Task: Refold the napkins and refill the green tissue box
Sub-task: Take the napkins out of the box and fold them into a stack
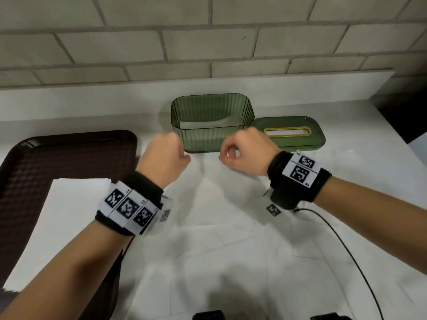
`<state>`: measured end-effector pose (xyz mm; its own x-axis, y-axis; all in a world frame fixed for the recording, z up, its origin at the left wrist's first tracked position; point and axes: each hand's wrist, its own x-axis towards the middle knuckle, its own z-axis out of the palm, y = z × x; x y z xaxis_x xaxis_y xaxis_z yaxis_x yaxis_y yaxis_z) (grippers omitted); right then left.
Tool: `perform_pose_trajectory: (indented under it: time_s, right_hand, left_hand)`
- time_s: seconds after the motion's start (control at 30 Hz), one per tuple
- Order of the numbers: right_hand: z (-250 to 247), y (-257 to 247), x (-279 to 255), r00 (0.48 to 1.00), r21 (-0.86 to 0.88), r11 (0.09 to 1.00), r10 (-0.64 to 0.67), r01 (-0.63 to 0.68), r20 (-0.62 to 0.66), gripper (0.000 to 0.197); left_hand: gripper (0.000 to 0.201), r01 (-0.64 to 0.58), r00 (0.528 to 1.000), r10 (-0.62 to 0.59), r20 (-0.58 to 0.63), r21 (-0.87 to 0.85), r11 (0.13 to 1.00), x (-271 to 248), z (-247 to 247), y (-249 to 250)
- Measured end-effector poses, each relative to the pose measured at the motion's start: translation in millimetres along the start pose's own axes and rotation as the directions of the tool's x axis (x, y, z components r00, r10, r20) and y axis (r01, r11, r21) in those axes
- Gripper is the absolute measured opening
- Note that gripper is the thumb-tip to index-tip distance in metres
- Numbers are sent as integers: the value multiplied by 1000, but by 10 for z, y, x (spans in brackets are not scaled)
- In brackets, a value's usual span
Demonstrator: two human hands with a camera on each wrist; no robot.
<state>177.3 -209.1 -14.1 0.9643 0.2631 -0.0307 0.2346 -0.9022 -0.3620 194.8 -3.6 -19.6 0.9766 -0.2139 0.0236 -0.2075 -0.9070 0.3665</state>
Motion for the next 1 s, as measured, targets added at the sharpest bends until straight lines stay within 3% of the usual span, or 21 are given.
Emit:
perform_pose_trajectory:
  time_s: [0.07,0.13,0.33,0.47,0.53,0.63,0.7,0.77,0.87,0.93,1.0]
  right_hand:
    - [189,14,-35,985,60,992,105,-114,139,21]
    - [337,43,-33,961,91,974,187,-209,203,34]
    - [502,23,15,941,147,941,274,-305,199,63]
    - [595,-37,64,934,242,913,276,-329,228,47]
    - [607,-75,55,951,342,895,225,-287,210,40]
    - [517,-149,-18,991,452,884,75,-118,112,23]
    - [400,-204,-62,999,496,869,-15,-5,38,10]
    - [261,-226,-48,998,556,829,-34,53,-45,10]
    - [48,-150,42,998,664,747,8,33,-58,29]
    - [-71,-26,131,997,635,773,45,3,-61,45]
    - [-185,103,226,984,612,791,110,-2,-138,53]
  left_hand:
    - [22,138,967,-122,223,-60,989,-119,121,-39]
    - [40,221,920,-186,346,-64,973,-208,217,-53]
    - [71,230,920,-195,340,-66,971,-254,331,-59]
    - [79,226,915,-192,354,-56,973,-262,354,-58]
    - [84,195,934,-167,317,-58,979,-283,355,-56]
    - [88,13,995,-11,99,-20,1000,-337,250,-44]
    - [69,-103,994,104,-12,82,991,-312,74,-18]
    - [41,-143,986,145,-76,40,989,-217,-139,7]
    - [21,-125,979,57,-194,-356,926,-12,-355,2]
    - [25,-63,972,-87,-218,-601,797,156,-421,-55]
    - [35,-28,949,-199,-242,-699,715,304,-422,-106]
